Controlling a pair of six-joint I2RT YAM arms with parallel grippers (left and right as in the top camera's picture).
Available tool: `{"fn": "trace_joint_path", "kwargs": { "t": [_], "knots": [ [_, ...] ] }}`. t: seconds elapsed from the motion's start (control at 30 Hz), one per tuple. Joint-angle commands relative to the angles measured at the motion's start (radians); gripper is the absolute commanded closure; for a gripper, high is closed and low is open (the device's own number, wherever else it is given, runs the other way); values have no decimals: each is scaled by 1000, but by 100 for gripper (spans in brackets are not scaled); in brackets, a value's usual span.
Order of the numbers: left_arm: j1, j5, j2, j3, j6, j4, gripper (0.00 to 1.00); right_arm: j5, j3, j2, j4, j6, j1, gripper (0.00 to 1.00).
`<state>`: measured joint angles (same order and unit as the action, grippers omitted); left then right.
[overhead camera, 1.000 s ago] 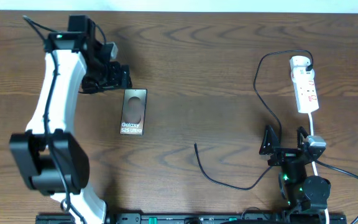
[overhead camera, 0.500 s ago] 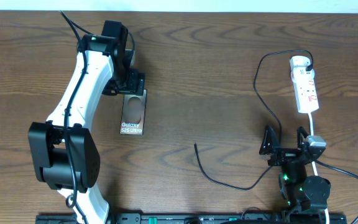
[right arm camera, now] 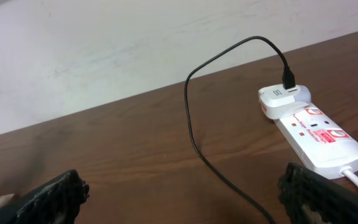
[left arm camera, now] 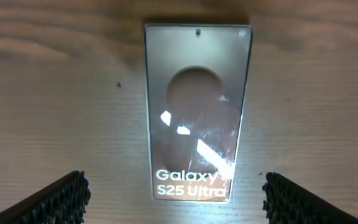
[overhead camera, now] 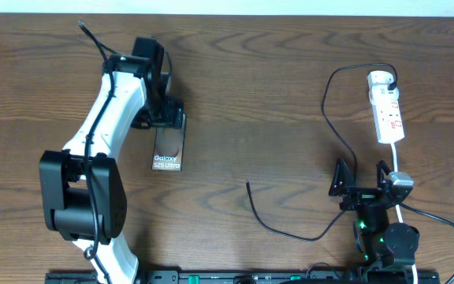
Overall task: Plug charger to phone and switch on socket
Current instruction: 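Move the left gripper over the phone and lower toward it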
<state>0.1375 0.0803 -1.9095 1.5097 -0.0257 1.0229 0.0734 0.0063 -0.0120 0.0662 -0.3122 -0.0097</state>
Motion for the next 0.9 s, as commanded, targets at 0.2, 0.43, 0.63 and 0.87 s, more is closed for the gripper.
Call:
{"fn": "trace_joint_path", "kwargs": {
  "t": [0.2, 0.43, 0.63, 0.87],
  "knots": [
    [13, 32, 5, -98, -5, -55, 11, -4, -1, 6, 5, -9, 13, 1],
    [47, 32, 5, -119, -6, -79, 11, -4, -1, 6, 5, -9, 13, 1],
    [62, 32, 5, -145, -6, -118, 46, -4, -1, 6, 5, -9, 13, 1],
    [62, 31, 5, -147, -6, -118, 2, -4, -1, 6, 5, -9, 13, 1]
  ]
}}
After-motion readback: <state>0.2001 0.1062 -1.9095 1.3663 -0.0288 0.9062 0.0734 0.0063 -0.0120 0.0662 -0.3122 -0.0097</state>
